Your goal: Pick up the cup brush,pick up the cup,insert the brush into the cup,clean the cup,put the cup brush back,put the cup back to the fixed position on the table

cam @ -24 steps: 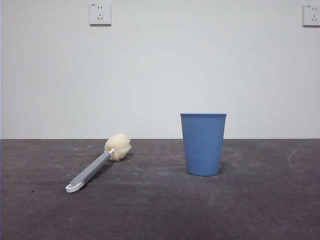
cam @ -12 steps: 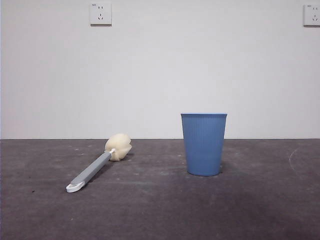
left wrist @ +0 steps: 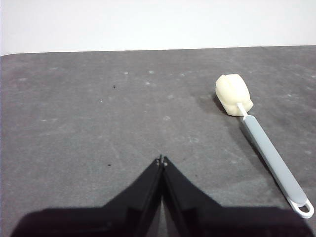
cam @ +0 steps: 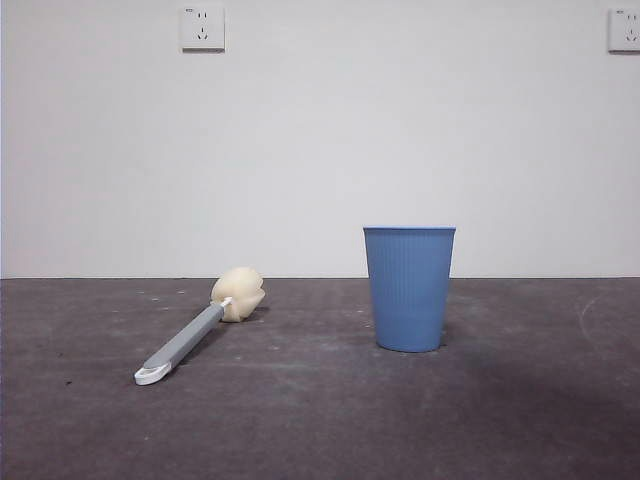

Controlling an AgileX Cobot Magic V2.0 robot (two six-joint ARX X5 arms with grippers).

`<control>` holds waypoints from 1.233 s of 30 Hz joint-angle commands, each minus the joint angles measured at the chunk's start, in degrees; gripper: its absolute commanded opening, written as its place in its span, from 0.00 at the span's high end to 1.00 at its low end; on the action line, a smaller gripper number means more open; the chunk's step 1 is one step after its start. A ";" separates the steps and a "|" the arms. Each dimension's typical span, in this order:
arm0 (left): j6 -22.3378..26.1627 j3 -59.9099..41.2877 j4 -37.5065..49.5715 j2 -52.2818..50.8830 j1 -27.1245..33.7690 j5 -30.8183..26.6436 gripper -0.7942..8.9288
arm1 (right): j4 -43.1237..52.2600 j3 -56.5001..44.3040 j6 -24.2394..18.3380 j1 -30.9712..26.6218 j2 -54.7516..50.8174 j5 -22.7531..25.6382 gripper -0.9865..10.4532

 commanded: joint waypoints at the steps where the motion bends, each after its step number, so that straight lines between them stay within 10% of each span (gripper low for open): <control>1: -0.33 -0.74 0.11 -0.09 0.15 0.31 0.92 | 0.57 -2.10 1.01 -0.11 -0.17 0.22 0.91; 37: -0.33 -0.74 0.15 -0.09 0.15 0.31 0.92 | -0.96 -4.96 0.11 0.07 -0.02 0.13 0.91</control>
